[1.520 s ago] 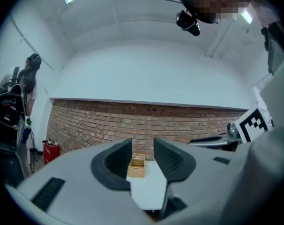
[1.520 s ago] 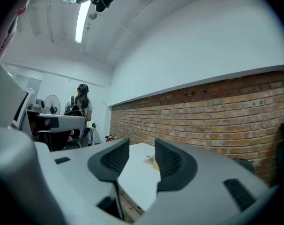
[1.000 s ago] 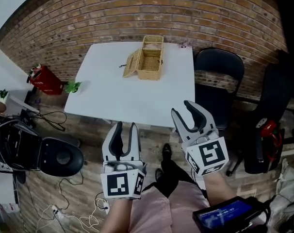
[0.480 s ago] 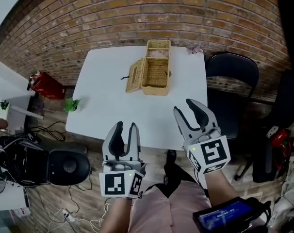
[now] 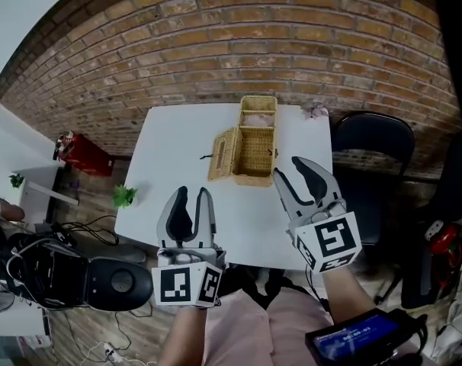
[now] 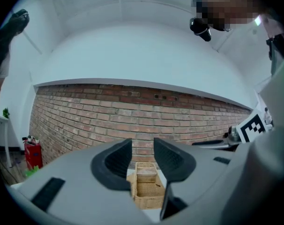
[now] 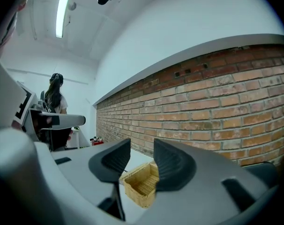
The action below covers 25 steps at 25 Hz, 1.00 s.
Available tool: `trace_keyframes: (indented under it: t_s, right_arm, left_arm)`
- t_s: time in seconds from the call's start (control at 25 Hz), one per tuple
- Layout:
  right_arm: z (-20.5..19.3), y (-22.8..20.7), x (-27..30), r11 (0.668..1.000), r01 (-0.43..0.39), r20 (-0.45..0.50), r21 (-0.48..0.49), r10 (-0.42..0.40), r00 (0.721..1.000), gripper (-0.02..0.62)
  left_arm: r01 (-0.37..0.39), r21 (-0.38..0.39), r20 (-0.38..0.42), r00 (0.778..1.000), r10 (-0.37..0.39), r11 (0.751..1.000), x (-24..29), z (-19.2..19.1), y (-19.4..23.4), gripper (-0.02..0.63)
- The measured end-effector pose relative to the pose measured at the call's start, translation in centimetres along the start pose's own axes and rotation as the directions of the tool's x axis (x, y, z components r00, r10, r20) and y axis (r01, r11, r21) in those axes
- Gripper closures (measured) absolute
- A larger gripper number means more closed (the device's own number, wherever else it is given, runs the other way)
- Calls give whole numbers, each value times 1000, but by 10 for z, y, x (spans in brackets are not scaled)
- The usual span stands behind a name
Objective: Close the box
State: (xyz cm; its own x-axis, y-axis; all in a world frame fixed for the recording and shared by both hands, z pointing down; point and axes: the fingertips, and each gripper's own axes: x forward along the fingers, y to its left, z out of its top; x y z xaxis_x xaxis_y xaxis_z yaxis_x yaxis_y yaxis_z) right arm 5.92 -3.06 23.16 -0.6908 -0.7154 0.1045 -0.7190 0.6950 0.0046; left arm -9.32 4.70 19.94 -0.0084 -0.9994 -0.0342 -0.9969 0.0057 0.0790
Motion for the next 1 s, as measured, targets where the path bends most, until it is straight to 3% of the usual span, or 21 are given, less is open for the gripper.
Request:
trace_keyframes:
  t_s: [0.2, 0.44, 0.64, 1.0]
  right_arm:
    - [-2, -10, 20, 1000, 14, -8, -1, -14, 1000, 440]
    - [-20, -14, 56, 999, 38, -63, 7, -37, 997, 440]
    - [-47, -15, 82, 998, 56, -143, 23, -52, 988, 442]
    - [-124, 1, 99, 996, 73, -280, 43, -58, 958, 451]
  left_arm:
    - [-9, -4, 4, 1000, 9, 1000, 25, -2, 17, 454]
    - [-1, -50, -64, 998, -3, 999, 57, -36, 46, 454]
    - [-3, -121, -148, 989, -15, 993, 80, -82, 70, 454]
    - [-21, -243, -308, 950, -57, 970, 81, -180, 80, 454]
